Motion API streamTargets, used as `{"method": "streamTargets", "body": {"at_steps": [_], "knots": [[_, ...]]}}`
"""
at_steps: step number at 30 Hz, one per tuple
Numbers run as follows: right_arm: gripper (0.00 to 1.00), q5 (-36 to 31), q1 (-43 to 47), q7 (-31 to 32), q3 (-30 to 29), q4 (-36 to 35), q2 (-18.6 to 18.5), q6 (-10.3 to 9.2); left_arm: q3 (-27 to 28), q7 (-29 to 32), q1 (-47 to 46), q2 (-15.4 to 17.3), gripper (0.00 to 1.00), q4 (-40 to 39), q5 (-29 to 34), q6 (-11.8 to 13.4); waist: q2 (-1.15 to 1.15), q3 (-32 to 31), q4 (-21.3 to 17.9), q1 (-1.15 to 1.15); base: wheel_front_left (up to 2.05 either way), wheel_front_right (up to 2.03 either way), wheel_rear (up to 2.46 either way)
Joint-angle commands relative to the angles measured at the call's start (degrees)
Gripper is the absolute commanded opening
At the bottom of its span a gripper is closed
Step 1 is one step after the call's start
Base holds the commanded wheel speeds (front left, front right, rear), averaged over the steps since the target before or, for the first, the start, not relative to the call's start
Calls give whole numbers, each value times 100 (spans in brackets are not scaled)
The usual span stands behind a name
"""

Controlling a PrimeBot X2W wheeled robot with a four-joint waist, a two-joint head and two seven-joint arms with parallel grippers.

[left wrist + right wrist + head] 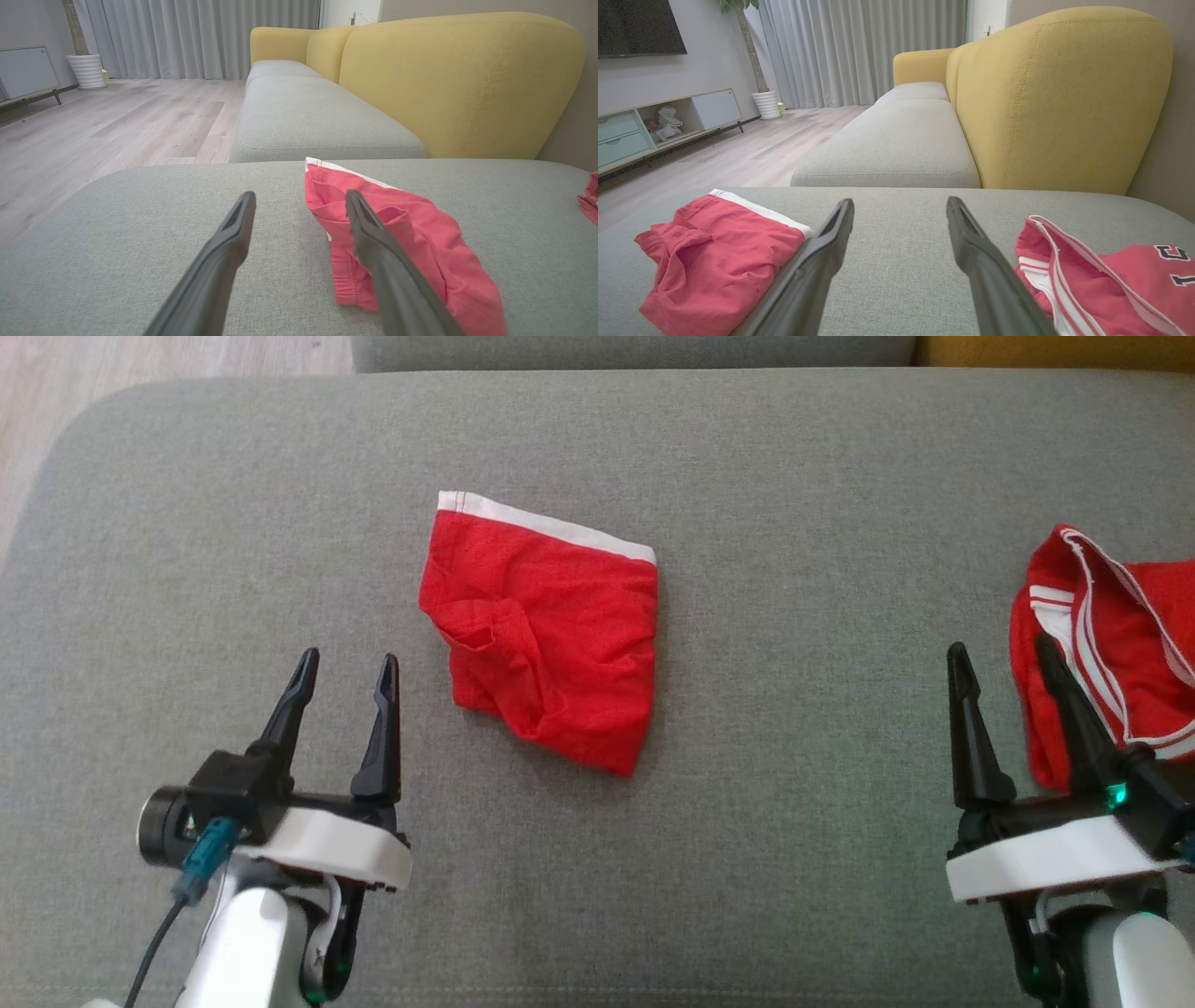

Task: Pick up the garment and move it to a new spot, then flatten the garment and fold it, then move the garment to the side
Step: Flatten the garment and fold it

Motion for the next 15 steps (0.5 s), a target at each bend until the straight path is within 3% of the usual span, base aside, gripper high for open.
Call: {"method": "streamTargets", "body": {"at_steps": [1, 13, 14, 15], "knots": [[100, 6, -65, 16, 110, -256, -17, 39, 160, -3, -108, 118, 100, -187, -24, 32, 0, -3, -2, 0, 0, 0, 0], [100, 154, -33, 35, 79, -250, -13, 39, 86, 2, -137, 131, 100, -216, -68, 70, 0, 26, 42, 0, 0, 0, 0], [33, 171, -43, 62, 72, -220, -13, 39, 79, 2, -148, 130, 100, -219, -71, 70, 0, 34, 55, 0, 0, 0, 0], [0, 210, -69, 104, 85, -172, -13, 39, 71, 1, -162, 128, 100, -224, -75, 69, 0, 48, 72, 0, 0, 0, 0]]}}
